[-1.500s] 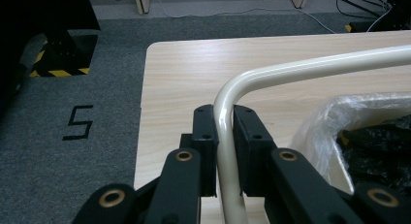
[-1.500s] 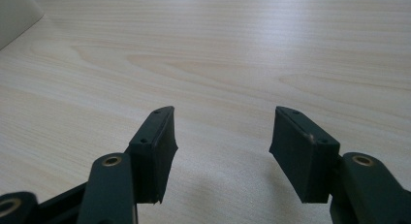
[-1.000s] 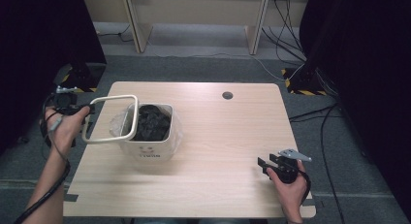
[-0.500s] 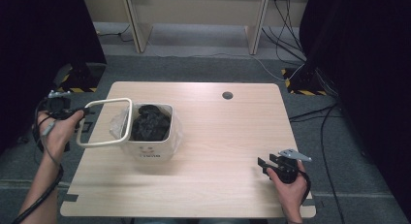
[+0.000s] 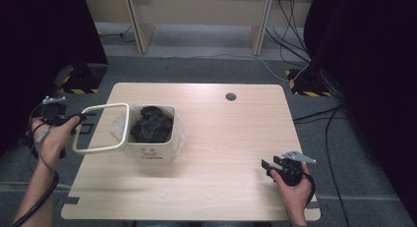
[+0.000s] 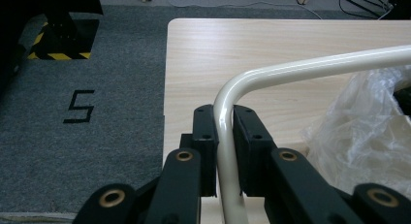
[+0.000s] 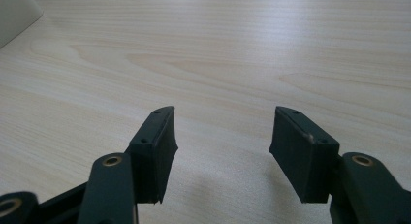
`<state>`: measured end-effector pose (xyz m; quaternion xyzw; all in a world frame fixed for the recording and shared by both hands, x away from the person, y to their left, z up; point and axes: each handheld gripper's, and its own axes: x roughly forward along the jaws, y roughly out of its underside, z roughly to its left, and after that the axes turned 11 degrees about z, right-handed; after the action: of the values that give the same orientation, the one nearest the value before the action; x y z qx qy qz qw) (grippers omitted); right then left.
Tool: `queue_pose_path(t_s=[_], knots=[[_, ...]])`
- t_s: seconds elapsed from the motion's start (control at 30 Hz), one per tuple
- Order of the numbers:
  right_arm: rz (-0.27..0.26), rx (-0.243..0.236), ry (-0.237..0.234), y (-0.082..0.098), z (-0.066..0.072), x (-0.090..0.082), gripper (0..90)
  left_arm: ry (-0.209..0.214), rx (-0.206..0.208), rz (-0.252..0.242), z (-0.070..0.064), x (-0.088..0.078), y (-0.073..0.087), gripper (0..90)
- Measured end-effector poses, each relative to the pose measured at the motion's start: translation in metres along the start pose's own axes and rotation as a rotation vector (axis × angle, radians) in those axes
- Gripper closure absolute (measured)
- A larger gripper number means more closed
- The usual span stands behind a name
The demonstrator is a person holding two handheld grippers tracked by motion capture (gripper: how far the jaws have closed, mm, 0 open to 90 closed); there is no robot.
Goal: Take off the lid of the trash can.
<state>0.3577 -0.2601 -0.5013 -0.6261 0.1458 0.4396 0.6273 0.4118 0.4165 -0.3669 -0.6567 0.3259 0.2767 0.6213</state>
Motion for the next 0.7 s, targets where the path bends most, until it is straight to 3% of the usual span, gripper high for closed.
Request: queue_pose_path(t_s=[0.7], knots=[[0.001,0.001,0.002,0.0,0.0,0.0,42.0,-0.009,-0.007,0.013,0.012,0.002,0.013,79.6]])
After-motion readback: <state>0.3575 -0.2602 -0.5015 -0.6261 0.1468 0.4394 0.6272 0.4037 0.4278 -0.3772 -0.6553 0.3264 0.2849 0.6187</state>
